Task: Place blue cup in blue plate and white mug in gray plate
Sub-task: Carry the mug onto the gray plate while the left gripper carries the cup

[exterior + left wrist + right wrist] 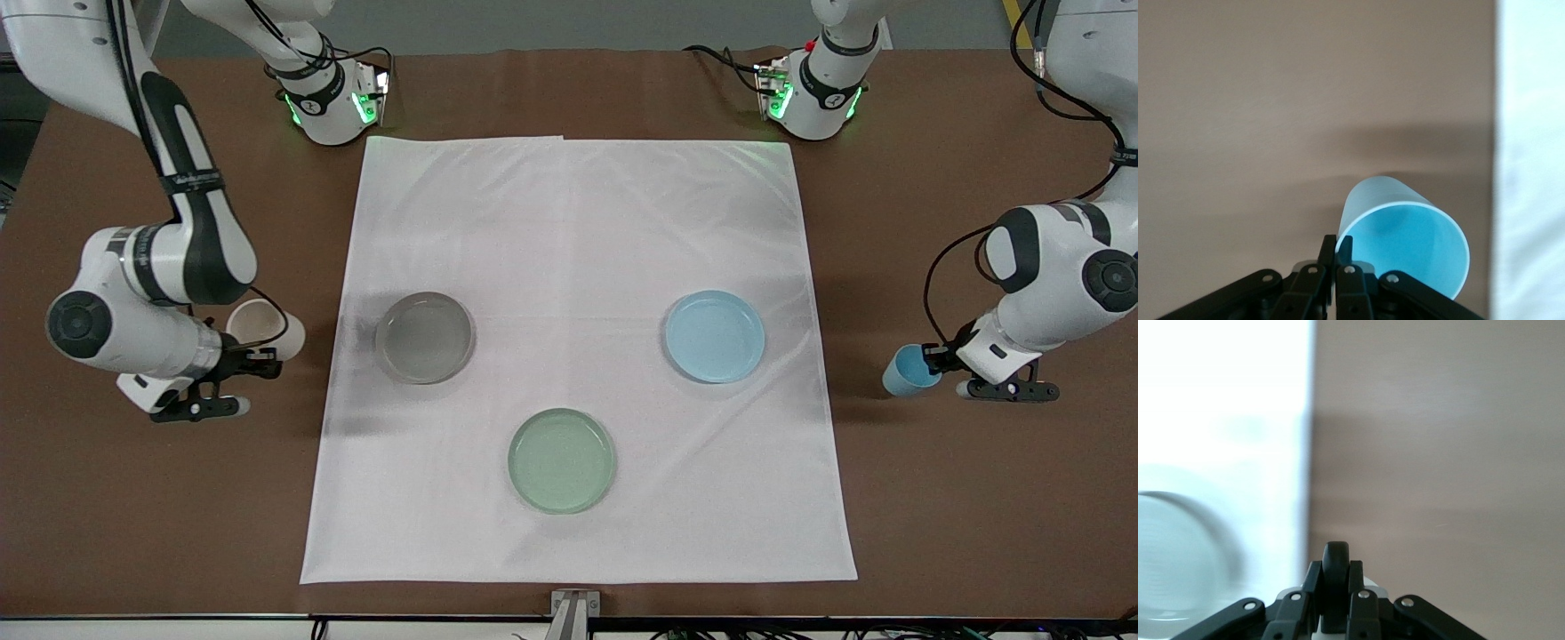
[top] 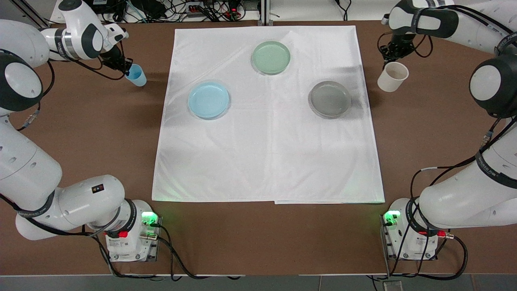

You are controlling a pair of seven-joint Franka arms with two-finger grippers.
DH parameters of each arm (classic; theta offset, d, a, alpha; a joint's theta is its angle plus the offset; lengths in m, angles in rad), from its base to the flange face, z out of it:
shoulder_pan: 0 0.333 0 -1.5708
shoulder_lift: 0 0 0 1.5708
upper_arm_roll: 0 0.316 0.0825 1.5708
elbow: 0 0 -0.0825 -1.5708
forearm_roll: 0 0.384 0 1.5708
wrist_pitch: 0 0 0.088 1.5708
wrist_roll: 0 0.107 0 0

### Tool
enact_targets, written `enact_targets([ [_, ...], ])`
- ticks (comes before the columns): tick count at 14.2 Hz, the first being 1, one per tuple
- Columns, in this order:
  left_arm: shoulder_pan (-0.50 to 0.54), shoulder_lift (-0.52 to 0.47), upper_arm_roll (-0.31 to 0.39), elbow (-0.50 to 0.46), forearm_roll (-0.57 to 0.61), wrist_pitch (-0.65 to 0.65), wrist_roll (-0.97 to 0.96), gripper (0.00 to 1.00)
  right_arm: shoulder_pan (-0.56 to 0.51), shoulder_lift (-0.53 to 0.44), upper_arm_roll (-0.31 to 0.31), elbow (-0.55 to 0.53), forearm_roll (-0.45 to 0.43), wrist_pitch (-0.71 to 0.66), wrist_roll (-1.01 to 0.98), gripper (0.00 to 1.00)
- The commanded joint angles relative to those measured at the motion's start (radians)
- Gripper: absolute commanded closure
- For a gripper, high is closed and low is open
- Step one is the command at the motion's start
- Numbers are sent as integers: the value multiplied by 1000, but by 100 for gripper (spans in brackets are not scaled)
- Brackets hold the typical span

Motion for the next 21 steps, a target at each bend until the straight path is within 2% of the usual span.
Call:
enact_targets([
  [1,-1,-72,-115,-5,3,-96,-194,100,160,-7,-9,-23,-1,22,174,97],
  [3,-1,-78,-207,8,6,-160,-332,100,247,27,-9,-23,0,111,290,97],
  [6,-16,-69,-294,5,8,-174,-488,100,283,88,-9,-23,0,207,352,97],
  [11,-164,3,-292,38,19,-173,-729,100,285,128,-9,-23,3,234,352,97],
  [13,-188,40,-292,54,47,-168,-771,100,288,139,-9,-23,3,242,351,96],
  [15,-223,103,-292,96,130,-168,-867,100,288,139,-9,-23,3,240,351,95],
  [17,-228,140,-291,119,150,-168,-892,99,288,139,-9,-23,3,240,351,95],
  [18,-228,155,-292,130,150,-168,-894,95,289,139,-9,-23,3,240,351,95],
  [21,-232,167,-291,134,149,-168,-894,63,297,145,-9,-11,3,240,351,95],
])
